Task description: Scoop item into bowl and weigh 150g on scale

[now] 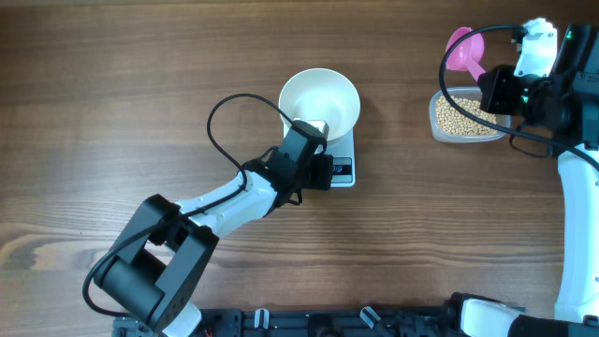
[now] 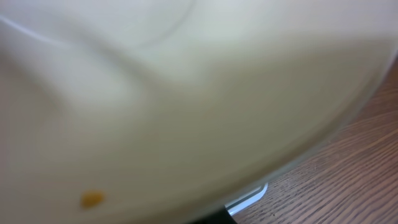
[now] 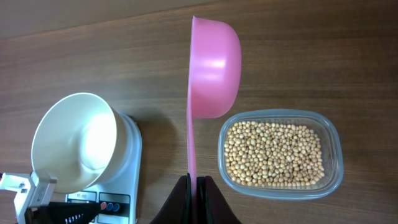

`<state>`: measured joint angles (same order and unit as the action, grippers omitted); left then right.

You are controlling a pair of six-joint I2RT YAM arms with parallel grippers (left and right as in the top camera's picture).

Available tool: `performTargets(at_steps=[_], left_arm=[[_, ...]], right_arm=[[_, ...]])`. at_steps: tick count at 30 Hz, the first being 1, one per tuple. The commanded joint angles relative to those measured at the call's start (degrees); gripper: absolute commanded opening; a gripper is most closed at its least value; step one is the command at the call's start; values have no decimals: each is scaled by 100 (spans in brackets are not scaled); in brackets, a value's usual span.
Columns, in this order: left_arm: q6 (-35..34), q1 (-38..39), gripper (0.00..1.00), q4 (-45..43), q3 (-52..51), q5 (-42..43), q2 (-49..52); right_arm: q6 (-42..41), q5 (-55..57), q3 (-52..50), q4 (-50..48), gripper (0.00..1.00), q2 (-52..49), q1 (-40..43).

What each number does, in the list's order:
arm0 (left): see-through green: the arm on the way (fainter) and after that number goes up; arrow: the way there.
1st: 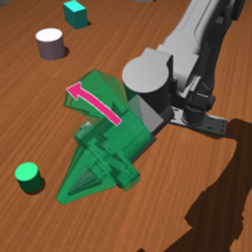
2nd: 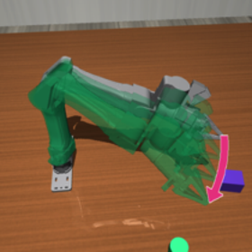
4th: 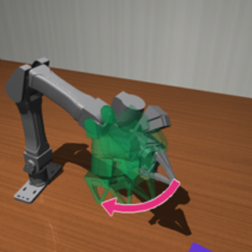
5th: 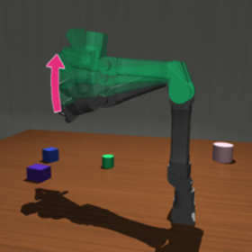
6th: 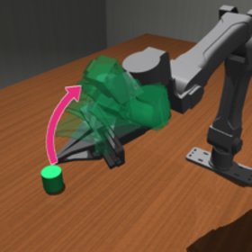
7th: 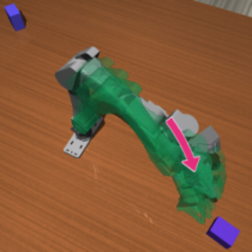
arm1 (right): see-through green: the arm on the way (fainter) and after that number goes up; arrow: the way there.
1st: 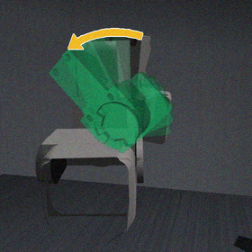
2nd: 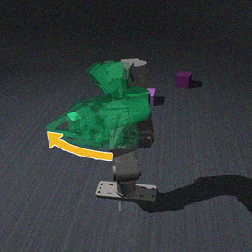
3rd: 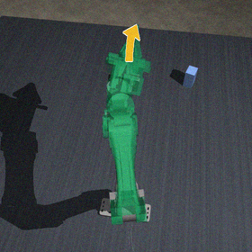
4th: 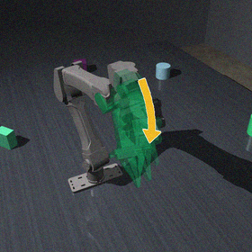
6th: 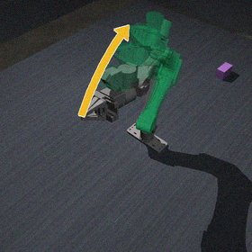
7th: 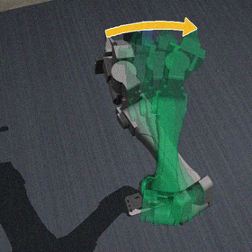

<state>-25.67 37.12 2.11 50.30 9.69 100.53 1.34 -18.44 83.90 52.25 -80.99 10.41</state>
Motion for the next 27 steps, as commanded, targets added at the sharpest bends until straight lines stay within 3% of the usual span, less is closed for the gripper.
performTargets(at_steps=[1,27], left_arm=[[-133,15,4,-70,-7,24,133],[-223,15,4,-168,-7,-87,341]], right_arm=[[0,-116,-13,-33,4,70,17],[0,-114,-13,-35,4,70,17]])
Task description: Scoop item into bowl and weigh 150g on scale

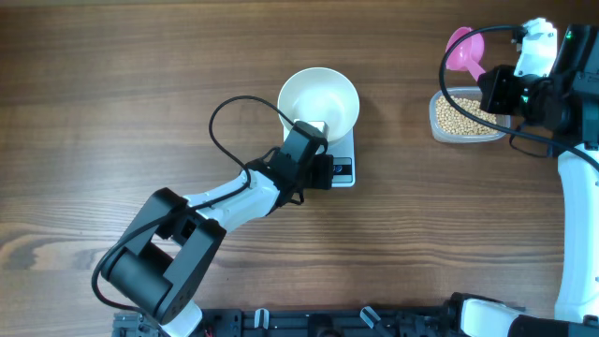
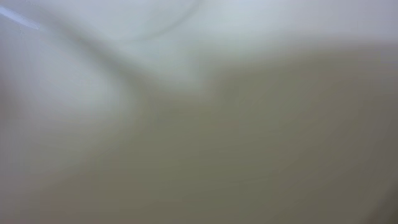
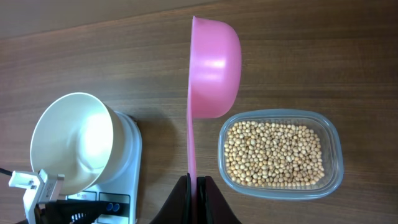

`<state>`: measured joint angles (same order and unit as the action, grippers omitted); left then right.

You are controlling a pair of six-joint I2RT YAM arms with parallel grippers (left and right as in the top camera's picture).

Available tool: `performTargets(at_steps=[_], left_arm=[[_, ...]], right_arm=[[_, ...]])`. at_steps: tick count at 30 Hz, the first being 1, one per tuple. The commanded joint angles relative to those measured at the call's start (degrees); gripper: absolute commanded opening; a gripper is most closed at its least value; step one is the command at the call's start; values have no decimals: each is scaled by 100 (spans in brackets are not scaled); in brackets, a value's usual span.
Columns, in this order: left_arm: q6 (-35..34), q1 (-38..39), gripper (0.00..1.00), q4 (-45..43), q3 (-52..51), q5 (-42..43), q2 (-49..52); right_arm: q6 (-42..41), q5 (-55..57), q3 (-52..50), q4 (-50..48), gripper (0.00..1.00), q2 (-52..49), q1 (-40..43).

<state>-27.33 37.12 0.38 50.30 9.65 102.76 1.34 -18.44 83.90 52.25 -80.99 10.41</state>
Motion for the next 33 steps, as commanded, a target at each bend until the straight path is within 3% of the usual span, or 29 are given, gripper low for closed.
performTargets(at_steps=[1,33], left_arm=[[-57,13,4,4,-7,-83,118],[-15,9,4,-107,-4,-278,-225]], right_arm=[[-2,-114,-13,-35,4,70,15],[2,-114,-13,-33,4,70,17]])
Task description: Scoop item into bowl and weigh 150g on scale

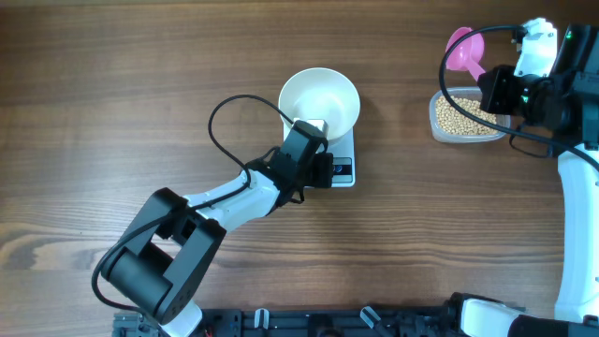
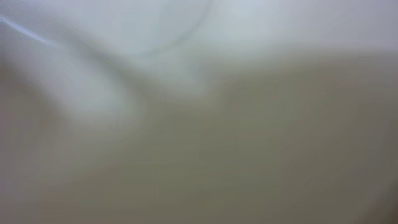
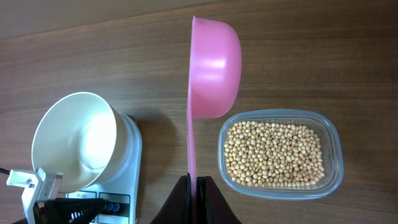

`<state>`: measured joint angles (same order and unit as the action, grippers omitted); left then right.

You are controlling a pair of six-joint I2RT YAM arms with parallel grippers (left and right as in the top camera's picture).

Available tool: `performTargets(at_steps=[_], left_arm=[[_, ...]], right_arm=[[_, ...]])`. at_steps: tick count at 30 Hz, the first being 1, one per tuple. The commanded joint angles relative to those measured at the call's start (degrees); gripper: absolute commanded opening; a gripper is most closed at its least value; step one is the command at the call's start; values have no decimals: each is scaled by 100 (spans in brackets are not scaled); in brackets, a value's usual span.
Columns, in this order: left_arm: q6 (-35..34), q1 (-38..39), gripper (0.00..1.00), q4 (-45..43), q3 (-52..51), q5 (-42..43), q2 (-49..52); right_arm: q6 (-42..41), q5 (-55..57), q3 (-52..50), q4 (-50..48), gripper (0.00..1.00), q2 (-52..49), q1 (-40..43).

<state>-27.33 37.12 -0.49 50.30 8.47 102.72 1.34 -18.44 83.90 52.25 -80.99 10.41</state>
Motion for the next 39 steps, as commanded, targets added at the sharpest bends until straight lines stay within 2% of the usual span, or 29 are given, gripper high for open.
performTargets(at_steps=[1,10,19,39], left_arm=[[-13,9,4,-17,-4,-243,-295],[-15,11,4,59,-4,-269,-944],[-15,11,4,1032,-7,-286,-957],[-293,15,4,737,-7,-188,-496]], right_arm=[[2,-114,-13,-33,4,70,17],[2,-114,-13,-35,4,70,17],[-2,-114,-13,-20,4,70,15],[0,-114,-13,50,4,70,15]])
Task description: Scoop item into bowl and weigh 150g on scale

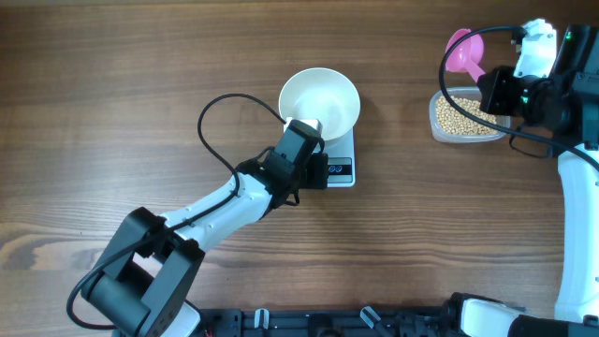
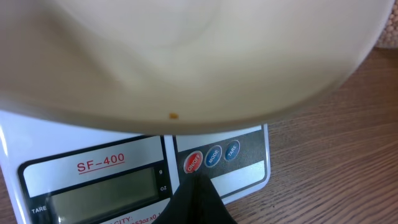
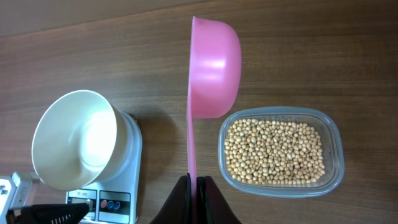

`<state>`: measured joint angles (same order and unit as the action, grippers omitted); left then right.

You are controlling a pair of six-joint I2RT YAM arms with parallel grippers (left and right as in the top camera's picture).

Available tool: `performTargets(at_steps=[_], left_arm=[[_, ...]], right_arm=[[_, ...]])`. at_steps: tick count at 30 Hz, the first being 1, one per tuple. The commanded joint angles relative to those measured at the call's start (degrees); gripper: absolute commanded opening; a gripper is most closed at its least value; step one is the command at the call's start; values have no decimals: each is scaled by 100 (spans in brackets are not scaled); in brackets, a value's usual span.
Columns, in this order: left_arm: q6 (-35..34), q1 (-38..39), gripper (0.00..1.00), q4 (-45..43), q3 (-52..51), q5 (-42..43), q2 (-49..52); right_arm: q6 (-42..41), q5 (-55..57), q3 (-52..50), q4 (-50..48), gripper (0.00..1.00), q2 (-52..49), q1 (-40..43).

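Note:
A white bowl (image 1: 319,101) sits on the white digital scale (image 1: 339,161). In the left wrist view the bowl's underside (image 2: 186,56) fills the top, and below it lies the scale's front panel (image 2: 93,165) with a blank display. My left gripper (image 2: 196,182) is shut and empty, its tip just below the red on/off button (image 2: 193,163). My right gripper (image 3: 197,182) is shut on the handle of a pink scoop (image 3: 214,68), held on edge beside a clear container of soybeans (image 3: 278,154). No beans show in the scoop.
The soybean container (image 1: 465,117) stands at the far right of the wooden table (image 1: 112,94), apart from the scale. The left arm's black cable (image 1: 217,117) loops over the table left of the bowl. A blue button (image 2: 213,155) sits next to the red one.
My left gripper has drawn back from the bowl's side; its camera now shows the scale's panel, with the shut tip at the red button. The right arm and scoop have not moved.
My left wrist camera was pressed close to the bowl, with a strip of table and scale edge showing, then only blurred white at two moments. Now it sits lower and further back at the scale's buttons. The right gripper held the scoop still beside the beans throughout.

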<state>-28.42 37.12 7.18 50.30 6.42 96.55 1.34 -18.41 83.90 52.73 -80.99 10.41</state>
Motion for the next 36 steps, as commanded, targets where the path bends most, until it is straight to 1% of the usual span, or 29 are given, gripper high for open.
performTargets(at_steps=[1,6,10,16,18,28,32,36], left_arm=[[-251,15,4,-39,-7,79,136],[-289,15,4,-79,-7,210,210],[-664,15,4,-46,-7,251,363],[-704,15,4,-184,-7,278,382],[-813,15,4,-280,-7,273,382],[-789,15,4,-363,-7,273,385],[-782,15,4,-627,-4,262,155],[-785,11,4,-603,-4,-85,-422]], right_arm=[[2,-116,-13,2,4,70,15],[11,-118,-13,2,4,70,15],[15,-116,-13,0,4,70,15],[17,-116,-13,-9,4,70,17],[17,-116,-13,-13,4,70,15],[20,-116,-13,-17,4,70,17],[22,-116,-13,-22,4,70,17],[20,-114,-13,-15,4,70,17]])
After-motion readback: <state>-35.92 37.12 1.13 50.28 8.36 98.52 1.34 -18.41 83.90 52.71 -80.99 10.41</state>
